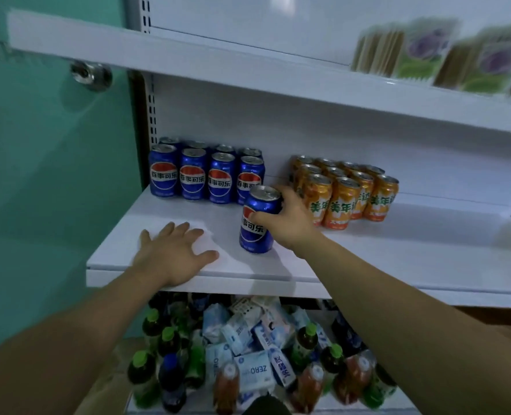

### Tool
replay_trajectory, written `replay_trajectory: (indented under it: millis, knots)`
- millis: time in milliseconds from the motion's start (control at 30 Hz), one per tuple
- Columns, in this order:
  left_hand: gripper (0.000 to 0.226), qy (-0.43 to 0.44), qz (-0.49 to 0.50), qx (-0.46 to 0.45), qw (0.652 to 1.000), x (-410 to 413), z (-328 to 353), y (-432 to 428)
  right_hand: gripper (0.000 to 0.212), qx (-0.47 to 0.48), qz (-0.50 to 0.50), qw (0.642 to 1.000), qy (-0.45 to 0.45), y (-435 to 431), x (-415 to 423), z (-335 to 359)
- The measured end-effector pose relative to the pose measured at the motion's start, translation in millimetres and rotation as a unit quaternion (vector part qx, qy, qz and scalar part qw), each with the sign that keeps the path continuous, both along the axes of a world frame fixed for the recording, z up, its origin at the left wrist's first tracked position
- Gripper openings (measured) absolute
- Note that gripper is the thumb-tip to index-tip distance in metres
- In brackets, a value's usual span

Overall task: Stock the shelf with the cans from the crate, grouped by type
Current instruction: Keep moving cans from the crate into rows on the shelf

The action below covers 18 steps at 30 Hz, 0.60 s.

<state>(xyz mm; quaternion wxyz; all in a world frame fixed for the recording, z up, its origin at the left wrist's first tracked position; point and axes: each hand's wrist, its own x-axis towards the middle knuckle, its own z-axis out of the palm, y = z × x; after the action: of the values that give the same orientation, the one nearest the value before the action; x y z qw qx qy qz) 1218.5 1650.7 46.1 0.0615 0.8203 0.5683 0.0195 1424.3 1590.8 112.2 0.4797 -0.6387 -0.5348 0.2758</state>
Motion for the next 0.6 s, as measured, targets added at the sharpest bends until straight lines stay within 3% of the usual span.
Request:
replay_trajectory:
  millis: [200, 433, 600]
  knots:
    - [0.076, -0.011, -0.007, 0.006, 1.0, -1, 0, 1, 0.052, 0.01, 0.06, 0.998, -0.022, 51, -34, 3]
    - [0.078, -0.018, -0.005, 0.025, 1.0, -1, 1, -1, 0.07, 0.011, 0.109, 0.991, -0.072, 101, -79, 5]
    - [0.077, -0.011, -0.011, 0.027, 1.0, -2, 2, -3, 0.057, 0.025, 0.116, 0.991, -0.068, 122, -98, 1]
